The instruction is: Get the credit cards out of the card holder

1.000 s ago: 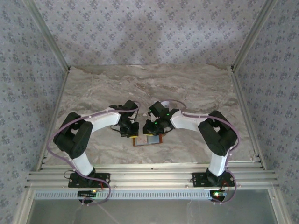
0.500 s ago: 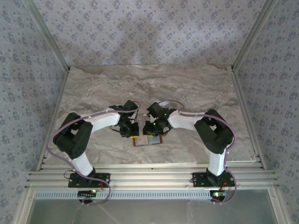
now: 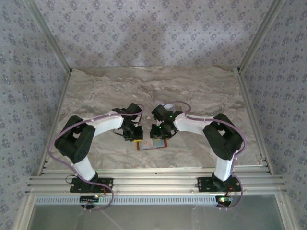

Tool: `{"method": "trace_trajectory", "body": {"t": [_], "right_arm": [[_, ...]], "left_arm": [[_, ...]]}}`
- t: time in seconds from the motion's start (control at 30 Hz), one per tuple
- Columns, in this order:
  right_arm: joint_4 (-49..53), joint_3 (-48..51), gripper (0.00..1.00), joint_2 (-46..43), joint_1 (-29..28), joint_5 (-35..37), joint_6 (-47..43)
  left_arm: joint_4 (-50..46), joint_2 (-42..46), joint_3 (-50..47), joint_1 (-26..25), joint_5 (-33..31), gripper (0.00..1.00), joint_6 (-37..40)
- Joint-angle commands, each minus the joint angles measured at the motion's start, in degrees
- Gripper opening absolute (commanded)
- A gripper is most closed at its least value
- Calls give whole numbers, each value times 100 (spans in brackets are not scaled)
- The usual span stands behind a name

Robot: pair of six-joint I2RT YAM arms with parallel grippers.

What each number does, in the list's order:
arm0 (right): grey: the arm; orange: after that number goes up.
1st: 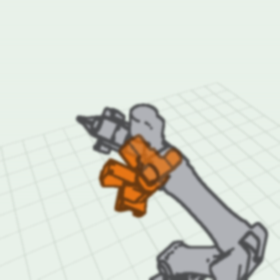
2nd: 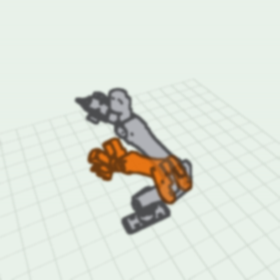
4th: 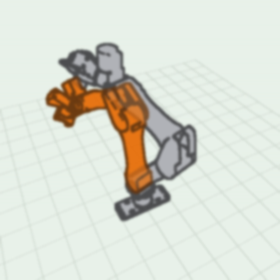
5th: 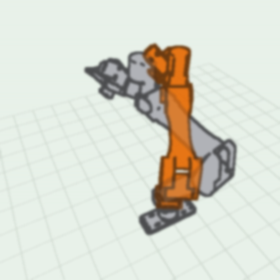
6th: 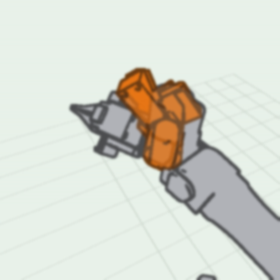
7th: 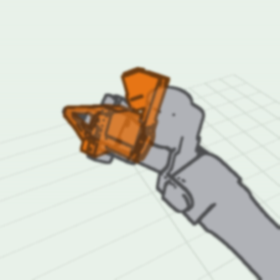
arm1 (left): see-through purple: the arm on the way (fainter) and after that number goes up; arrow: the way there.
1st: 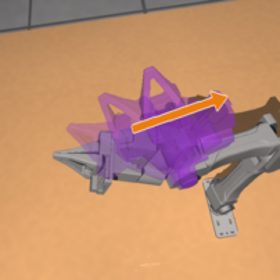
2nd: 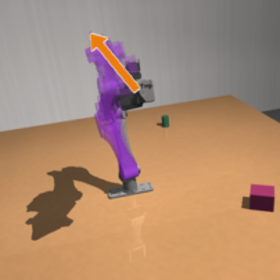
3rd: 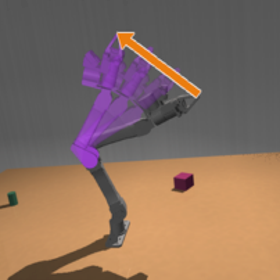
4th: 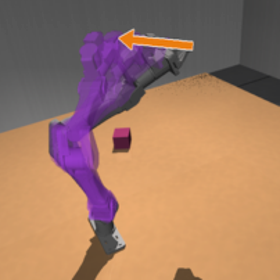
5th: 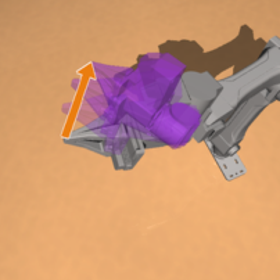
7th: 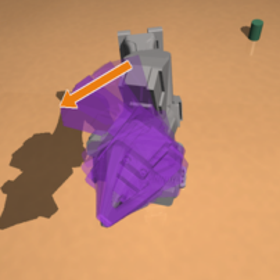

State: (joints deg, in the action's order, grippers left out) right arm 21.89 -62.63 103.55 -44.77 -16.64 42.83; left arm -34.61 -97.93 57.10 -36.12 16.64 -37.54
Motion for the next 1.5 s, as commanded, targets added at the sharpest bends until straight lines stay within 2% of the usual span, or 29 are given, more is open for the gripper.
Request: {"method": "trace_trajectory", "body": {"t": [0.0, 0.27, 0.77, 0.93, 1.27, 1.47], "right_arm": [[147, 4, 20, -296, 28, 42, 0], [-267, 33, 21, -293, 56, -378, 138], [-581, 170, 21, 241, 245, -720, 122], [-781, 359, 25, 353, 283, -865, 92], [-1910, 942, 26, 122, 383, -1424, 369], [-2661, 1289, 22, -30, 484, -1778, 618]], "left_arm": [[-325, 110, 253, -73, -170, 15, 59], [-604, 75, 642, -334, -136, 13, 24], [-459, -325, 158, -344, -307, 10, 23], [-459, -506, 83, -348, -363, 10, 70], [-226, -774, -16, -348, -400, 9, 63], [-193, -791, -19, -346, -398, 9, 66]]}}
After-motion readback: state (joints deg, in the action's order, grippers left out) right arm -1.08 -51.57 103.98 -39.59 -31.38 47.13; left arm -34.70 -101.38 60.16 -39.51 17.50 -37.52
